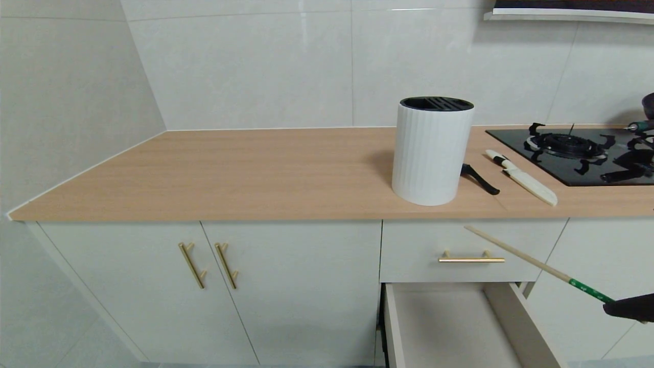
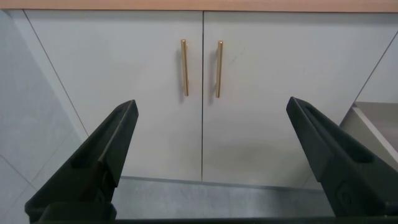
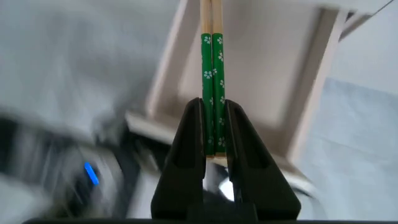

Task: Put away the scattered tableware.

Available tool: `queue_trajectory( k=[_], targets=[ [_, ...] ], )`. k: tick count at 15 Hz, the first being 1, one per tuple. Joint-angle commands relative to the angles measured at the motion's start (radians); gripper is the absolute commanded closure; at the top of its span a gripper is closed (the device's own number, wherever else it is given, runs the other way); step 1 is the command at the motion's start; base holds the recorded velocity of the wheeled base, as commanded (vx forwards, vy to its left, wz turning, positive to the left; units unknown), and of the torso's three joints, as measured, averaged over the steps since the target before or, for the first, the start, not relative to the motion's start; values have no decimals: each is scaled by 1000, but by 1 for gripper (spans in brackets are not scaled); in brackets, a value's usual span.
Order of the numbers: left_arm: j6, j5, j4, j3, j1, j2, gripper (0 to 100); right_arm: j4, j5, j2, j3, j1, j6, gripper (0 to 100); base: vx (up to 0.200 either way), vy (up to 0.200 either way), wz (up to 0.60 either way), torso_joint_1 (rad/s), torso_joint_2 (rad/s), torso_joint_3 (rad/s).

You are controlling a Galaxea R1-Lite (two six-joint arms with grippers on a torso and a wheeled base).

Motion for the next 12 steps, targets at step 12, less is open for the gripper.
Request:
queue_trajectory(
  k=[12],
  targets=[
    [-1, 0, -1, 0, 0, 1, 0, -204, -83, 684, 78, 218, 278, 100, 0, 0, 0, 0, 0, 0]
  ],
)
